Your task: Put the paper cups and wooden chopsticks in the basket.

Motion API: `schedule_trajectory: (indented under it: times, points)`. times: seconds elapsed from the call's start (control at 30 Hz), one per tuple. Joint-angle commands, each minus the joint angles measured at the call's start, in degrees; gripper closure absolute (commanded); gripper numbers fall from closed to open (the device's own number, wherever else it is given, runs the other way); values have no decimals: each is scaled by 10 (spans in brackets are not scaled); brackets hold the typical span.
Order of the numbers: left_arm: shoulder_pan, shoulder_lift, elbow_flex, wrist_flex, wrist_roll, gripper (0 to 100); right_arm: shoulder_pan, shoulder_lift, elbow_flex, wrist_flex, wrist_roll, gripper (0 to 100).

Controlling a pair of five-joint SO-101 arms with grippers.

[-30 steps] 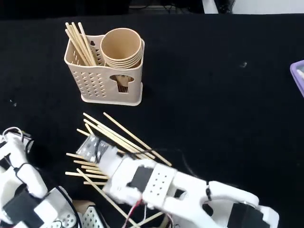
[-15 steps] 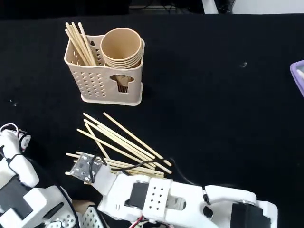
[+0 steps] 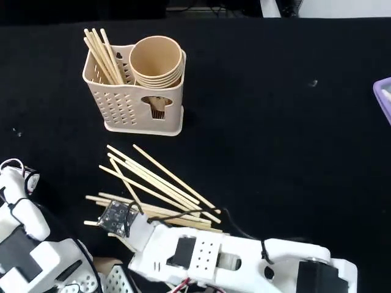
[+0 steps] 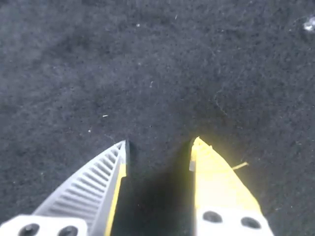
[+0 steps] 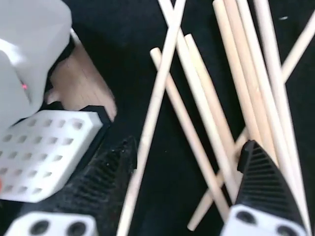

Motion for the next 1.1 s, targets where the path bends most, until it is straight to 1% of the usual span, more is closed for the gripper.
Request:
schedule_trajectory:
  times: [0.0,0.13,0.3,0.37,0.5,0.53,0.6,0.67,1.0,1.07]
  points:
    - [-6,2,-29,3,5,787,45,-24,-17,48,57,666]
    - [-6,2,-29,3,5,787,111,-24,-22,102,120,666]
    - [-3,2,-29,3,4,787,164,-24,-20,113,173,677]
    - [-3,2,-29,3,4,787,171,-24,-20,111,188,737]
    - [-3,2,-29,3,4,787,171,-29,-22,108,212,966]
    - [-3,2,-29,3,4,787,171,-29,-25,108,230,993]
    - [-2,2,-29,3,4,787,174,-29,-30,113,259,972]
    - [-2,2,-29,3,4,787,178,-29,-41,114,263,990]
    - [-2,2,-29,3,4,787,219,-29,-124,114,265,988]
    - [-2,2,-29,3,4,787,224,-29,-140,113,277,988]
